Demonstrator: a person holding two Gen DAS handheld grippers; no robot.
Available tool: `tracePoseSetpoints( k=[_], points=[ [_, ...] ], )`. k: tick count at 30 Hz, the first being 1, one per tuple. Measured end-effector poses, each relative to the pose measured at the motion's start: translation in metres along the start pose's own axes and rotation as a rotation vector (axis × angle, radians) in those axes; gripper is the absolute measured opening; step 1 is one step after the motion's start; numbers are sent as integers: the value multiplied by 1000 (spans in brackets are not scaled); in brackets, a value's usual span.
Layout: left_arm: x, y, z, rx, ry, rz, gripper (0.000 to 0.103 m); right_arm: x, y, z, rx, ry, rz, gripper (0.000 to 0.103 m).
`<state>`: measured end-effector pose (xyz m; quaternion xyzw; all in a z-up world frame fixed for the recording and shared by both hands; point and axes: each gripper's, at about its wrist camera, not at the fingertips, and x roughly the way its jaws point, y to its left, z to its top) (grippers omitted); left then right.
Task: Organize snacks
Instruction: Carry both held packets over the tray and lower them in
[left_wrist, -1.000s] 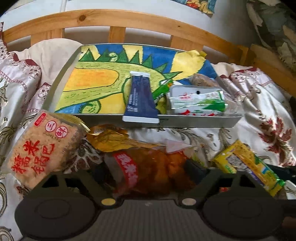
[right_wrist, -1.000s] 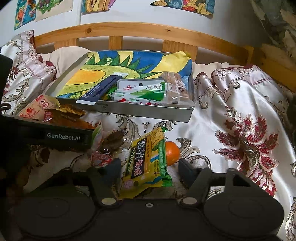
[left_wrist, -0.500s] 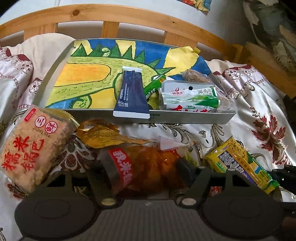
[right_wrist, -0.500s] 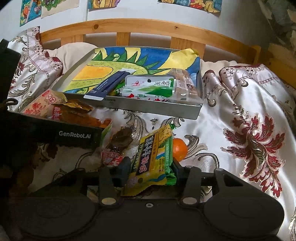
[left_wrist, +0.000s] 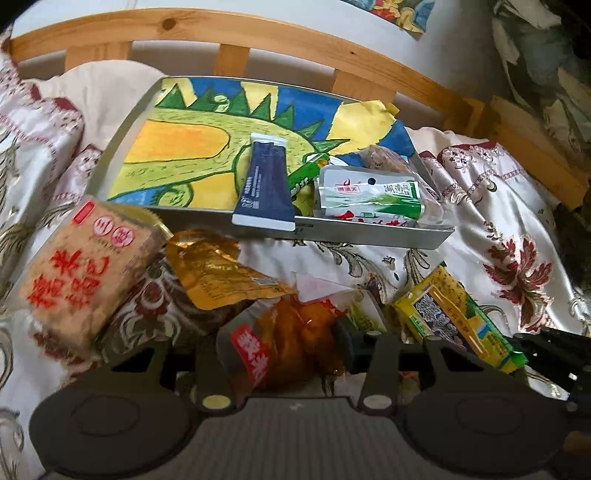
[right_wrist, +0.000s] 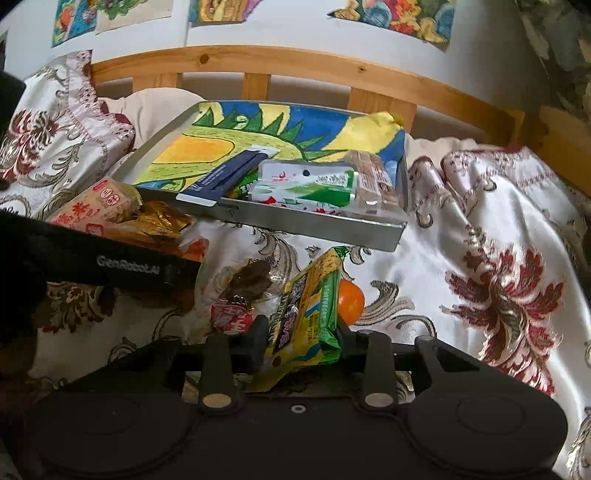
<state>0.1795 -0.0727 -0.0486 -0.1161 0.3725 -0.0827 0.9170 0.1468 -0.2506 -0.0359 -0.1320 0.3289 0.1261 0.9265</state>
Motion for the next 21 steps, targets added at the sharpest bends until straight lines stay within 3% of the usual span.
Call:
tracePoseSetpoints(
  k=[5,7,16,21],
  points=[
    [-15,2,-7,-22,20,-7,48,-7,7,0,-51,-25,-9,22],
    [-21,2,-10,-34,30,-15,48,-9,9,1,-63,-31,-8,13],
    [-45,3,-15,-81,52,-61,48,-23,9,2,-79,-91,-41,11],
    [-57,1,-6,-85,18,-65,48,-38,8,6,-63,-197,-43,11]
  ],
)
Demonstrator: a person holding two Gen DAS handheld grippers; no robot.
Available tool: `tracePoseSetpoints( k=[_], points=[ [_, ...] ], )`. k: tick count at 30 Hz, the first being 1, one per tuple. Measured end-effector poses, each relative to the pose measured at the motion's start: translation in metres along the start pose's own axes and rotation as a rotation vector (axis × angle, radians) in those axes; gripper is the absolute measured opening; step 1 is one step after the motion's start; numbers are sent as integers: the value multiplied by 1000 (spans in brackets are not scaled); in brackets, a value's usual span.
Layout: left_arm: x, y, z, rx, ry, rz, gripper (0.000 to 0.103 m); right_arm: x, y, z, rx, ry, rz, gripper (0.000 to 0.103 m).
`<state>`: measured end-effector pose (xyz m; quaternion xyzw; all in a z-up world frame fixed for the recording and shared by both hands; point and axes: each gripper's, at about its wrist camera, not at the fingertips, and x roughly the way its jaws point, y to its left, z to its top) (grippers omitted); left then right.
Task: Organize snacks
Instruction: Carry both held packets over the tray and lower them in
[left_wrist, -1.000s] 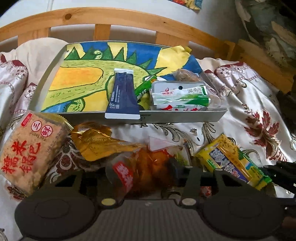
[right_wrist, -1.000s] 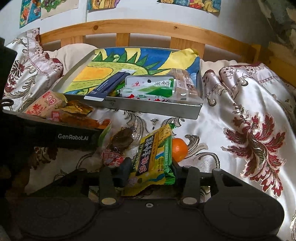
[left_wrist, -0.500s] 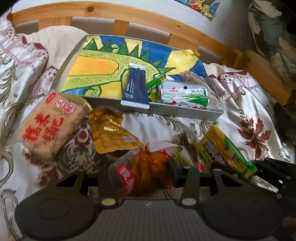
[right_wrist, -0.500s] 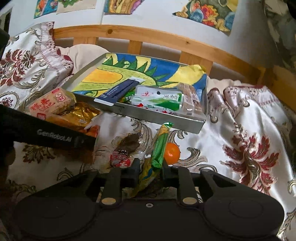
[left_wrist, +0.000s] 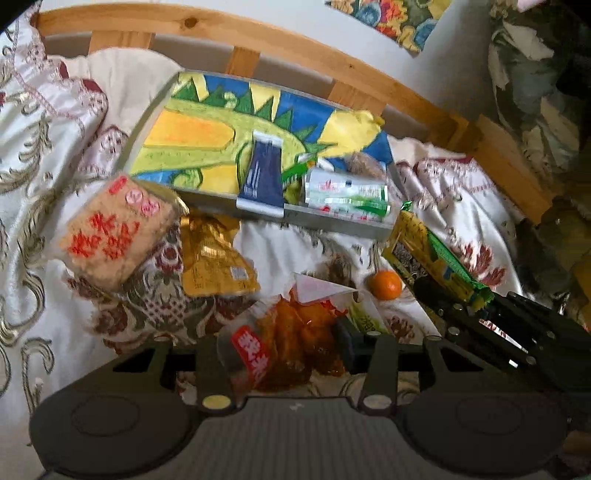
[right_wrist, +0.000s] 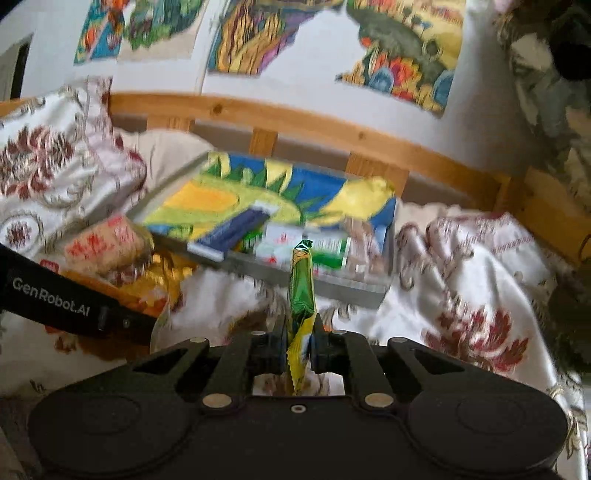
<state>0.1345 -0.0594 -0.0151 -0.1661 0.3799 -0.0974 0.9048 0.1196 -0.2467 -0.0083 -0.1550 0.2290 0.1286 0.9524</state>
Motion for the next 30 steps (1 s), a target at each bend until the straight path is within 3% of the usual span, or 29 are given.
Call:
tracePoseSetpoints(
  k=[6,19,30],
  points=[
    [-5,-4,25,2,-72,20,48,-6,-2,10,12,-109,6,11],
    [56,-4,95,-28,-152,124,48,29,-9,29,42,-167,-8,11],
    [116,-10,149,-22,-187,189,48,109,-47,64,65,-258,-9,11]
  ],
)
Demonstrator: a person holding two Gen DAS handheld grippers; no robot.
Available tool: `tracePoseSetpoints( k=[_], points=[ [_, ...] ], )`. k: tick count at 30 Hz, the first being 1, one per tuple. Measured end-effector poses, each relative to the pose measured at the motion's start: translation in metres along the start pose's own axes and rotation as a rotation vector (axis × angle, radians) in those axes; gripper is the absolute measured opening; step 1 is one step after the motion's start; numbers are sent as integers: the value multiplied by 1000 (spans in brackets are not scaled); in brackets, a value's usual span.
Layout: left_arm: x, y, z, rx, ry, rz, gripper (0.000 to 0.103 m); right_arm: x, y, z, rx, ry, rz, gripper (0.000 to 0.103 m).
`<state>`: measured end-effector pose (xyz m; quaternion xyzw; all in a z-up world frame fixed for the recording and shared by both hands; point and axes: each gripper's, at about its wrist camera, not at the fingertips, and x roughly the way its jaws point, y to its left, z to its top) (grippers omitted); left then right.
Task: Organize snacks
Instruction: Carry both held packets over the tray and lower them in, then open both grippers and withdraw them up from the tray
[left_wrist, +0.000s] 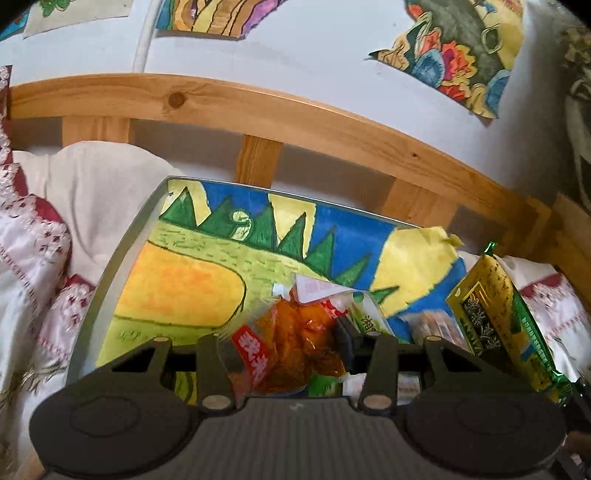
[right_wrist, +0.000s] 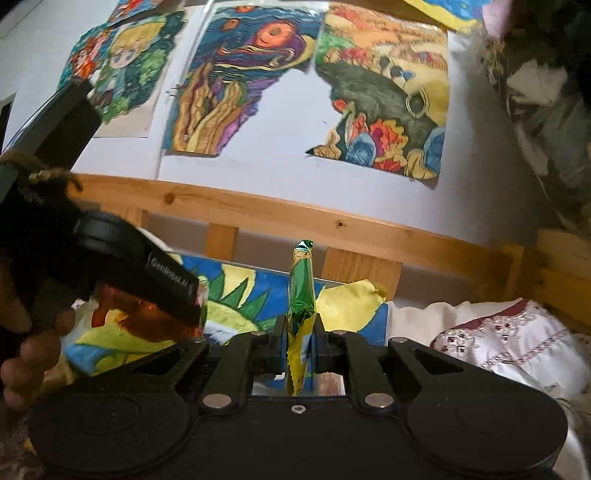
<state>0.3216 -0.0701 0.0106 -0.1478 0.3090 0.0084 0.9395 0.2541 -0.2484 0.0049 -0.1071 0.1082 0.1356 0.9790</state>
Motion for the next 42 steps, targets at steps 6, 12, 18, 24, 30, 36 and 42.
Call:
tracePoseSetpoints(
  k=[6,12,18,24,30,36,42],
  points=[
    [30,-6,3,-2,13,6,48,31,-15,-5,69,55,22,12],
    [43,-12,-1,30,1,-2,48,44,-16,-7,75,97,39,12],
    [45,-17,-6,38,-2,-19,48,48,-14,-12,74,117,35,12],
    [43,-21,-9,66,-5,-24,49,47,-13,-12,67,116,30,13],
    [41,-18,-9,60,-9,-36,60,49,-16,-14,81,130,24,20],
    [32,-14,-5,40,-49,-53,74,48,-15,-14,81,128,24,33],
    [22,-9,-2,22,-75,-46,85,44,-14,-11,82,116,26,43]
  ],
)
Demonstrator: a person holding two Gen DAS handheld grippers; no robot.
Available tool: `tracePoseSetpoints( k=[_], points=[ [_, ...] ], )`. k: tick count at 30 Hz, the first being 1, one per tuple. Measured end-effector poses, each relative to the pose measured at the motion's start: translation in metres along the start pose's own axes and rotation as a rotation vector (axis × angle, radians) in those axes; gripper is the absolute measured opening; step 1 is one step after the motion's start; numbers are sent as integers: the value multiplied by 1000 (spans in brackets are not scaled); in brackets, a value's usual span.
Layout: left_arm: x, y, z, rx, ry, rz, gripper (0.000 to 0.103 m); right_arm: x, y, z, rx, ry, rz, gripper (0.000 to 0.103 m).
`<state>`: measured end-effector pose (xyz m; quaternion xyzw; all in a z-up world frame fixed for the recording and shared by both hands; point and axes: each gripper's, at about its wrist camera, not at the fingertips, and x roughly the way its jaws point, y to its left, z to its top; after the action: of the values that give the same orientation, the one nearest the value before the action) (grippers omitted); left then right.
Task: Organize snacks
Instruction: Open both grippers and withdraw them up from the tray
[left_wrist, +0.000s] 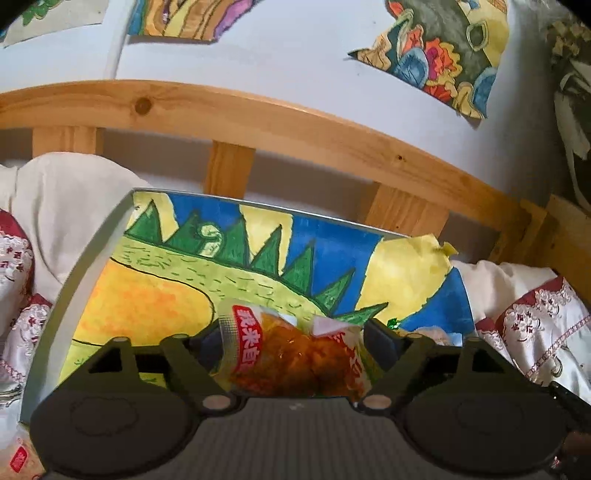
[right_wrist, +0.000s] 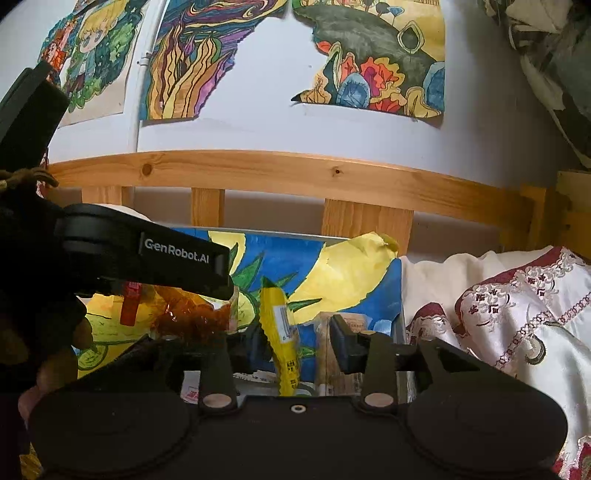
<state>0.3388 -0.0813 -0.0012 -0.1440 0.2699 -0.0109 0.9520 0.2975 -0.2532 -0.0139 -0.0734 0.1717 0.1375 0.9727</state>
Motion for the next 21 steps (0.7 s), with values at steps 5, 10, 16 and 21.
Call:
tracePoseSetpoints(
  k=[5,10,16,21],
  points=[
    [-12,7,2,-16,-15,18,89,-7,2,4,7,-13,10,54],
    [-33,14,6,-30,-39,23,93,-21,8,11,5,-45,21,64],
    [-67,25,10,-43,-93,27,99,-48,11,23,17,-99,11,75],
    [-98,32,9,-34,-143,35,102,-74,13,32,33,-138,-3,84]
  ],
)
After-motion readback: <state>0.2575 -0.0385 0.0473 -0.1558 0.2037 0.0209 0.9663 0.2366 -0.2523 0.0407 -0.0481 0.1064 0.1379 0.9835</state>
